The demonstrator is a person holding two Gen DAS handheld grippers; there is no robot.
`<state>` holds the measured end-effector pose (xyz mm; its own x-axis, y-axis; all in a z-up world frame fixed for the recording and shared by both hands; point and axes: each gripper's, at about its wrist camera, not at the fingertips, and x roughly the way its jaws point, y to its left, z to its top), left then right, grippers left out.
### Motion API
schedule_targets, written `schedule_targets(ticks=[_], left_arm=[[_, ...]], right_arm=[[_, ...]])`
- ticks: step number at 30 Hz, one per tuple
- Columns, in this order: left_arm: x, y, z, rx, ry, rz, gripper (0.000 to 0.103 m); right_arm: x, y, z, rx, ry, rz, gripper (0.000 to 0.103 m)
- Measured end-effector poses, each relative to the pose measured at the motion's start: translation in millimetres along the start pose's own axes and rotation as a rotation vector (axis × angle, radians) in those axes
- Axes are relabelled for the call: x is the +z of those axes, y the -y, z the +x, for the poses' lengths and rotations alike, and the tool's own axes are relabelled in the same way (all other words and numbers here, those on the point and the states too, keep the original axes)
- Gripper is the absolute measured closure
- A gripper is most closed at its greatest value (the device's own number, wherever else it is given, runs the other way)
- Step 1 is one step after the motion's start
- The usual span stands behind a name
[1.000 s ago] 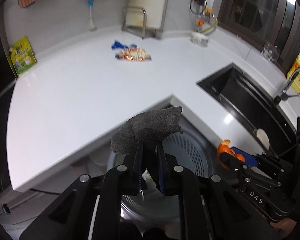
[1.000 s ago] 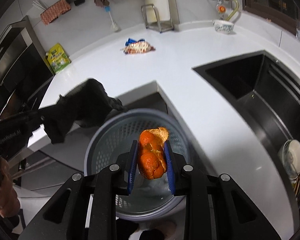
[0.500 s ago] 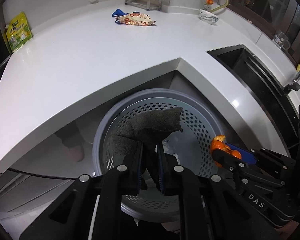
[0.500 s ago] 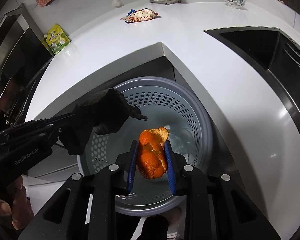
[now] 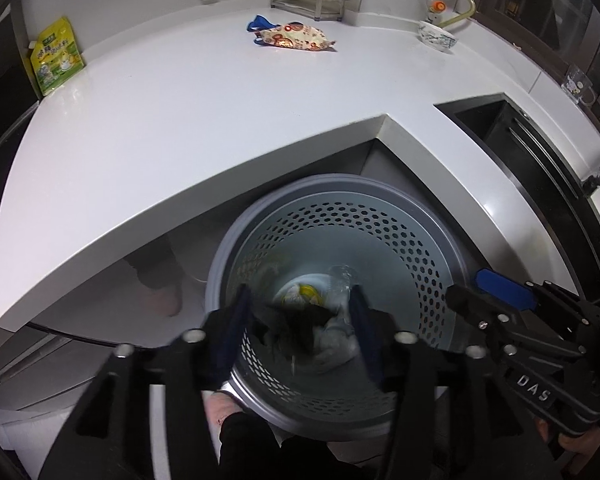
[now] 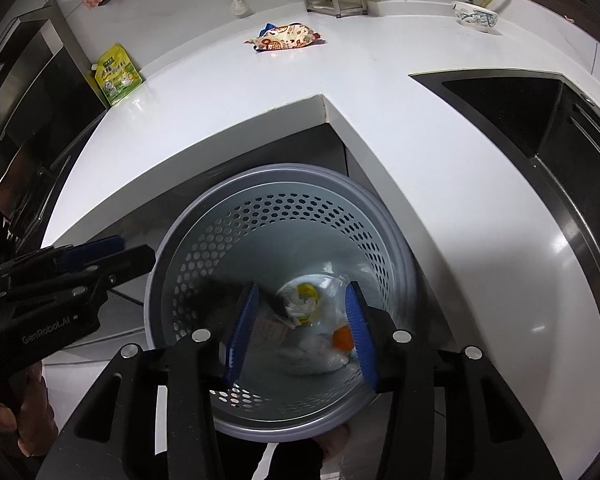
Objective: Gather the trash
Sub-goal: 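Open both tools to drop the cloth and peel into the bin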
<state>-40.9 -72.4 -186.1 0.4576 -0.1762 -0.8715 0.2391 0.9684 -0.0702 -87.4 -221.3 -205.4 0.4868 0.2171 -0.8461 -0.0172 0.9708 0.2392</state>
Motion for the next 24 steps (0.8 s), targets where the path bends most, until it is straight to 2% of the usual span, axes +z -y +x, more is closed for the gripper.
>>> schedule_targets(ticks=[8,13,24], left_arm=[[2,-6,-2,0.016,-0.005,-0.011,0.049],[6,-6,-12,0.032,-0.001,-0.009,0.045],[35,-6,-58,0.058,0.098,-0.001,0.039]], right_arm=[[0,3,-5,0.003,0.003,0.013,0.059],[2,2,-11,0.007,0.013,0.017,0.059],[25,-3,-45,0.046,0.075,0.014,0.059]])
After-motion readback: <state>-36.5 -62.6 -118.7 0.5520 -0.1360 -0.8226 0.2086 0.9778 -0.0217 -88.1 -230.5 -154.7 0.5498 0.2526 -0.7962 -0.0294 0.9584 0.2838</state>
